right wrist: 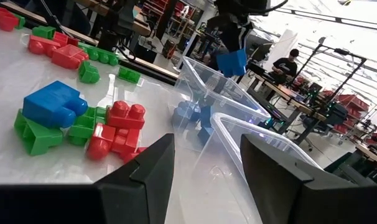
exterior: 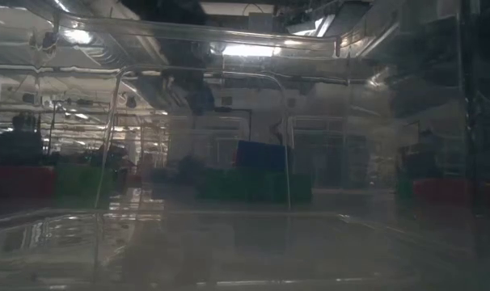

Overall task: Sort blocks
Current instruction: Put the blue game piece into the top left transparent bin

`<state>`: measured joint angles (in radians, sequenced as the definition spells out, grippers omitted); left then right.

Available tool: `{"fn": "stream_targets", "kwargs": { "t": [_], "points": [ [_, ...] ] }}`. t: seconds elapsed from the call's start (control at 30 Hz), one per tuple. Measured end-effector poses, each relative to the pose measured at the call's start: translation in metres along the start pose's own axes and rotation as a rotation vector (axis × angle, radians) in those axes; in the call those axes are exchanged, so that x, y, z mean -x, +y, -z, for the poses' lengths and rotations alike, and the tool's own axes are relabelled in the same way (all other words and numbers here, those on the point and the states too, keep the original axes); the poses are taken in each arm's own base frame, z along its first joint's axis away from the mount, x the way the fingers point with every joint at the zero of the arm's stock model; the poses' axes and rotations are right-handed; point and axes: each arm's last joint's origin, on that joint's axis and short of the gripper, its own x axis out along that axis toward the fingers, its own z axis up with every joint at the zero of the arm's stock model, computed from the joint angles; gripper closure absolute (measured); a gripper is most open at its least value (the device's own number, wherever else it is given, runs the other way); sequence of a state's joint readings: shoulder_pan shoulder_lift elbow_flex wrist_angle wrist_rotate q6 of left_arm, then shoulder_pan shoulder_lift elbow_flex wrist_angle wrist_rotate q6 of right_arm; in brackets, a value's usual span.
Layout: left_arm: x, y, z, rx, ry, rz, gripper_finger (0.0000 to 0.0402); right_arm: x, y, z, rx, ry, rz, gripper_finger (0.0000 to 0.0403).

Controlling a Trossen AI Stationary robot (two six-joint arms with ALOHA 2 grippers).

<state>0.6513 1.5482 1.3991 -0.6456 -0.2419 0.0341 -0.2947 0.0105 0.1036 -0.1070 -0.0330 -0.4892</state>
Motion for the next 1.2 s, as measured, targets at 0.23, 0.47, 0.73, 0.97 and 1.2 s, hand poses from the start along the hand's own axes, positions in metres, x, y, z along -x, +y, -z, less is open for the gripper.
{"fn": "stream_targets", "kwargs": {
  "t": [0.23, 0.47, 0.73, 0.97, 1.2],
  "points": [
    [0.013, -0.003, -0.008, 0.002, -0.012, 0.043, 0.0218, 0.000, 0.000, 0.000, 0.000, 0.000, 0.000, 0.0217],
    [0.018, -0.008, -0.001, -0.026, 0.072, 0.064, 0.0197, 0.000, 0.000, 0.000, 0.000, 0.000, 0.000, 0.0217],
    [0.021, -0.006, 0.006, -0.048, 0.144, 0.015, 0.0196, 0.000, 0.000, 0.000, -0.009, 0.000, 0.000, 0.0217],
    [0.035, -0.017, 0.000, -0.012, 0.057, 0.249, 0.0196, 0.000, 0.000, 0.000, -0.011, 0.001, -0.003, 0.0217],
    [0.063, -0.069, -0.001, -0.150, -0.036, 0.383, 0.0196, 0.000, 0.001, 0.001, -0.013, 0.007, -0.007, 0.0217]
  ]
}}
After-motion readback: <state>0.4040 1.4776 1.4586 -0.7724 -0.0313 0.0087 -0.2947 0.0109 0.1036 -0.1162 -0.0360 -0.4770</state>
